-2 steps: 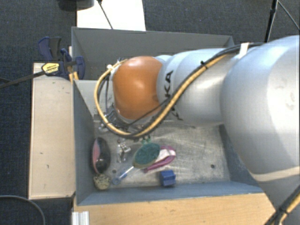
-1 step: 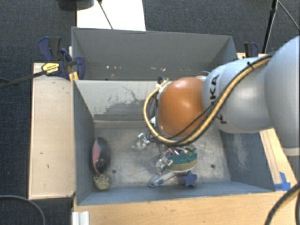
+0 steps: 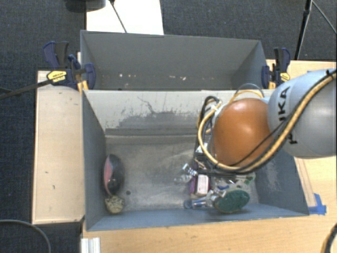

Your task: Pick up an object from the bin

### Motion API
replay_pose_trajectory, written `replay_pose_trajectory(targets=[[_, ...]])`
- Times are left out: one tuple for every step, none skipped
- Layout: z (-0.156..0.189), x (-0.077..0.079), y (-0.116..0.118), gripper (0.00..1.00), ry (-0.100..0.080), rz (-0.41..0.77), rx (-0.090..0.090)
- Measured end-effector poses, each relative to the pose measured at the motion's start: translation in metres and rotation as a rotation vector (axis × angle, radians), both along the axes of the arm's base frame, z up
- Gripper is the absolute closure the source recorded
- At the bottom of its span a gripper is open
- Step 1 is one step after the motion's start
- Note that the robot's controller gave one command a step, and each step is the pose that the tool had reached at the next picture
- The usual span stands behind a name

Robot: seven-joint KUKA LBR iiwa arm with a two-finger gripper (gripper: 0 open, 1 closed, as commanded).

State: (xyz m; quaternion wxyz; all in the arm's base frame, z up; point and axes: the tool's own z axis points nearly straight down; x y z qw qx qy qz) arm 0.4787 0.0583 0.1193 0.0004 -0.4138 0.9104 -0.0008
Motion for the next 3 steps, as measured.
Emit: replay_pose_trajectory(targets=[[-0.046, 0.045, -0.088, 0.0, -0.008, 0.374, 0.005], [-0.045, 0.046, -0.086, 1.0, -0.011, 0.37, 0.007], [0.122, 0.053, -0.092, 1.0, -0.007, 0.363, -0.001]])
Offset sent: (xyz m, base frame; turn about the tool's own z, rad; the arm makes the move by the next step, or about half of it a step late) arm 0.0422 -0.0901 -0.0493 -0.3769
